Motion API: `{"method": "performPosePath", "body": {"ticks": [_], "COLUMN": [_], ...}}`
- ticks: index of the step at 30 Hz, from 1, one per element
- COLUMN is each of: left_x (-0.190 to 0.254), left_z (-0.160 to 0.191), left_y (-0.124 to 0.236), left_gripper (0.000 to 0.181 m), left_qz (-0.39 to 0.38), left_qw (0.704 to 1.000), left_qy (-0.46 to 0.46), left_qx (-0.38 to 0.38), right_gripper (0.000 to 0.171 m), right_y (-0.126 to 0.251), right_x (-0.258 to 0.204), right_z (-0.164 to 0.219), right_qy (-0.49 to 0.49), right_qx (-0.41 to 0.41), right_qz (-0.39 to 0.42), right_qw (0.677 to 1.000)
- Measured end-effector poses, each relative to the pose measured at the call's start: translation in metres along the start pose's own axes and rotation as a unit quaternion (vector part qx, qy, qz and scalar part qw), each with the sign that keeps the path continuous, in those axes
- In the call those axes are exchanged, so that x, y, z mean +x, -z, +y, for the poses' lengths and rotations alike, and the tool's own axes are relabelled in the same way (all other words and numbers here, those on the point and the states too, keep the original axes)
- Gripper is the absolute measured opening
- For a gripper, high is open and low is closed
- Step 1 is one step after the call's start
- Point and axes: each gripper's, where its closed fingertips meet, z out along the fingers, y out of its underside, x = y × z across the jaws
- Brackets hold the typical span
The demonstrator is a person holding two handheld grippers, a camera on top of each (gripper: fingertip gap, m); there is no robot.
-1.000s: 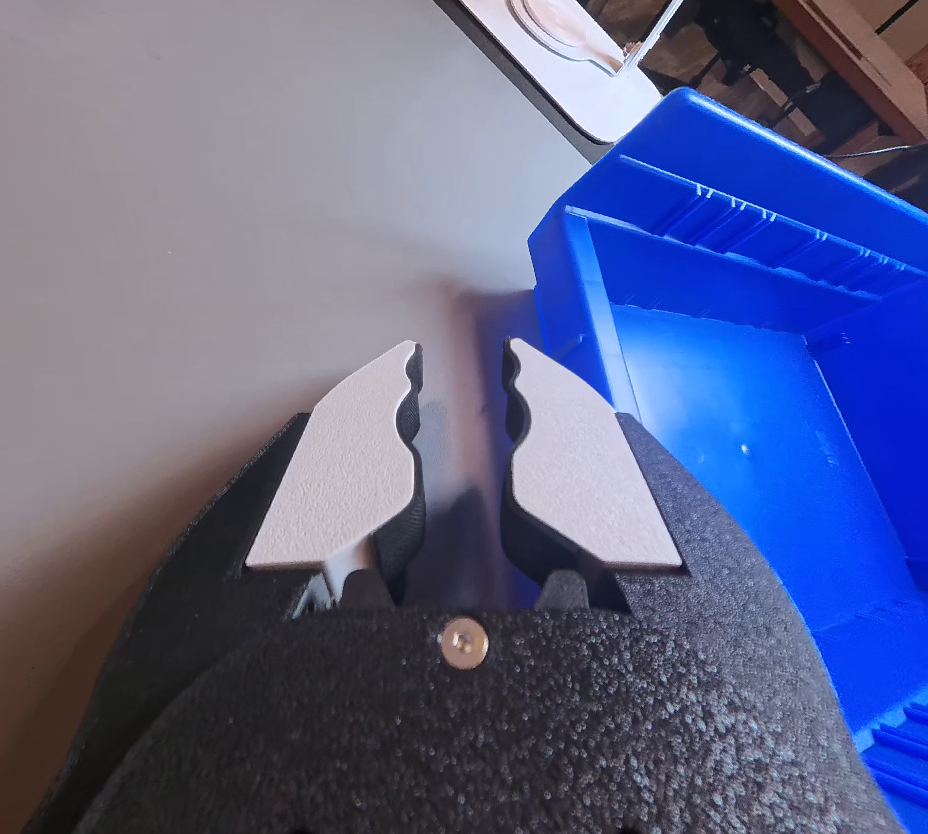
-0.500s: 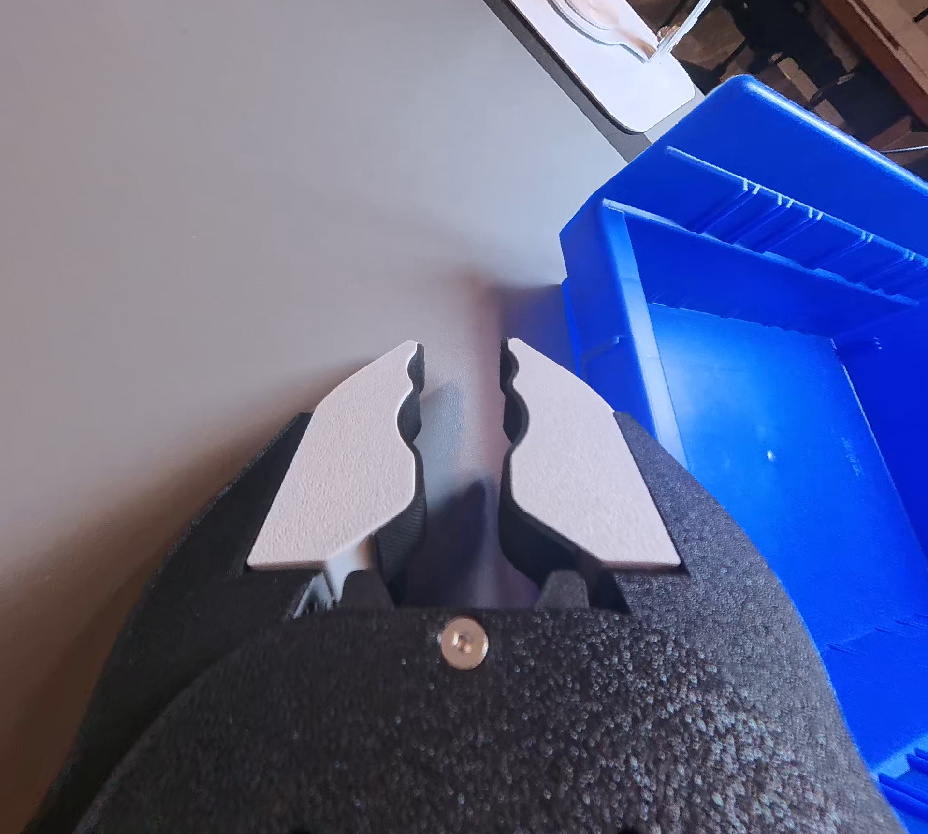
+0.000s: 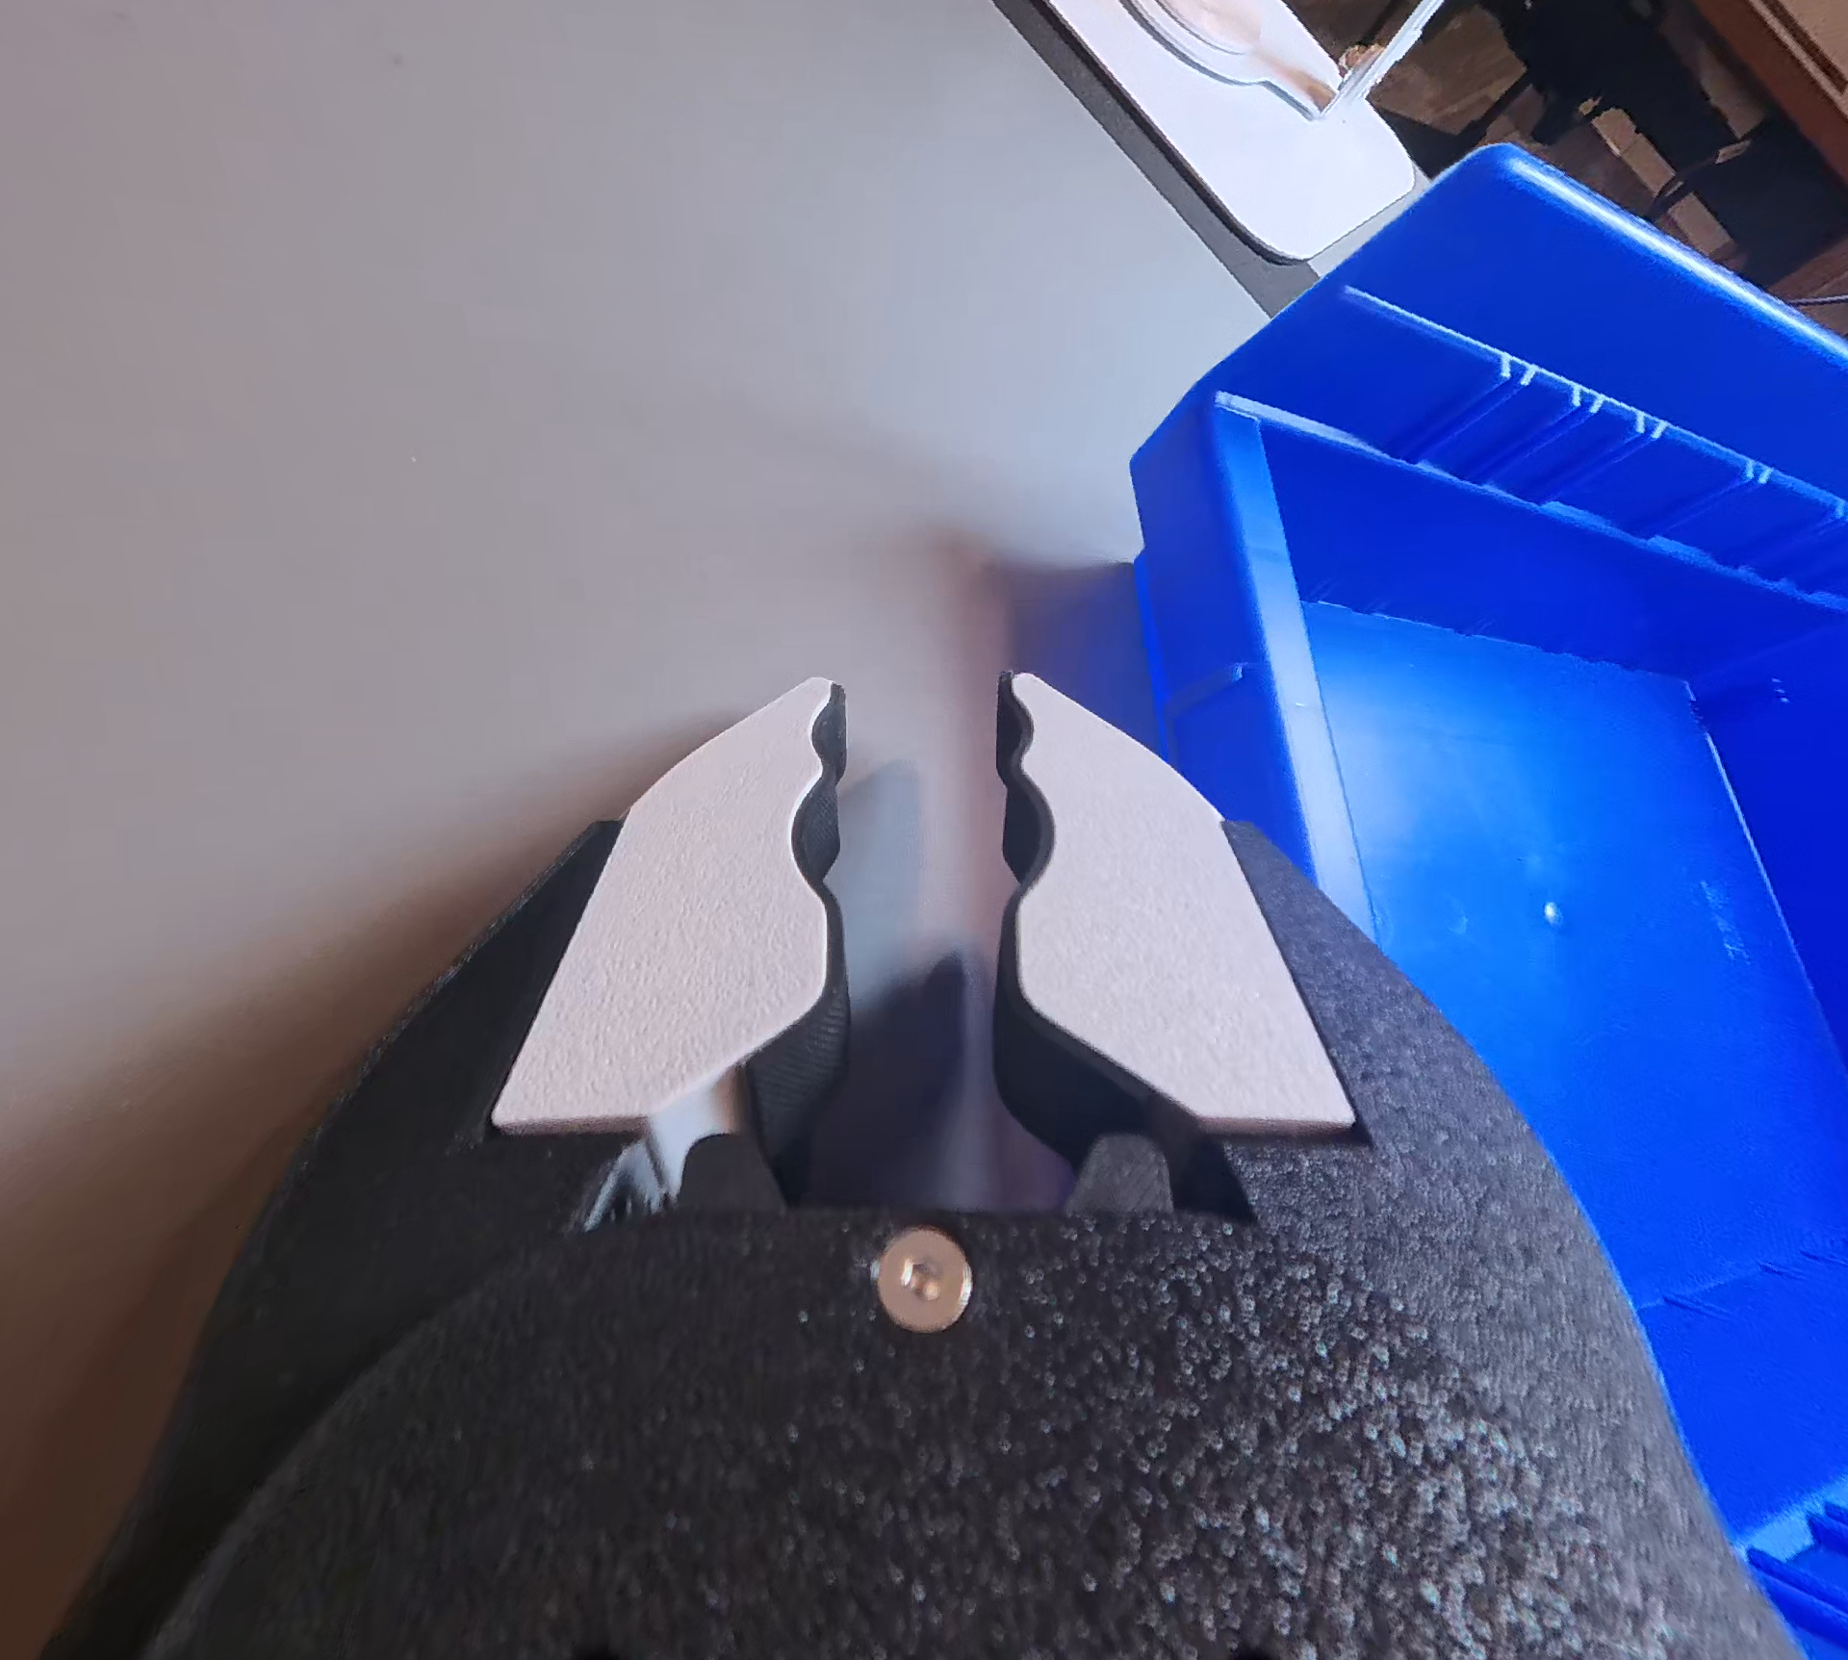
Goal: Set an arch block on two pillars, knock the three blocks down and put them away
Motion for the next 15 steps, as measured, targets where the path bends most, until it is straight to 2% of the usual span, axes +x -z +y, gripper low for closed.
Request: {"method": "performPosePath", "body": {"ticks": [3, 6, 12, 15], "left_x": [-0.007, -0.026, -0.045, -0.045], "left_z": [-0.007, -0.014, -0.015, -0.024], "left_y": [0.001, 0.003, 0.003, 0.001], "left_gripper": [0.044, 0.041, 0.059, 0.046], "left_qz": [0.001, -0.041, -0.128, -0.139], "left_qw": [0.999, 0.997, 0.991, 0.989], "left_qy": [0.017, 0.033, 0.011, 0.017], "left_qx": [0.028, 0.049, 0.03, 0.052], "right_gripper": [0.029, 0.029, 0.028, 0.028], "right_y": [0.0, 0.0, -0.002, -0.001], "right_x": [-0.002, -0.003, -0.003, -0.003], "right_z": [0.0, 0.002, 0.004, 0.004], "right_qy": [0.003, 0.006, -0.001, 0.001], "right_qx": [-0.002, -0.006, -0.009, -0.011], "right_qz": [-0.003, -0.004, -0.009, -0.008], "right_qw": [1.0, 1.0, 1.0, 1.0]}}
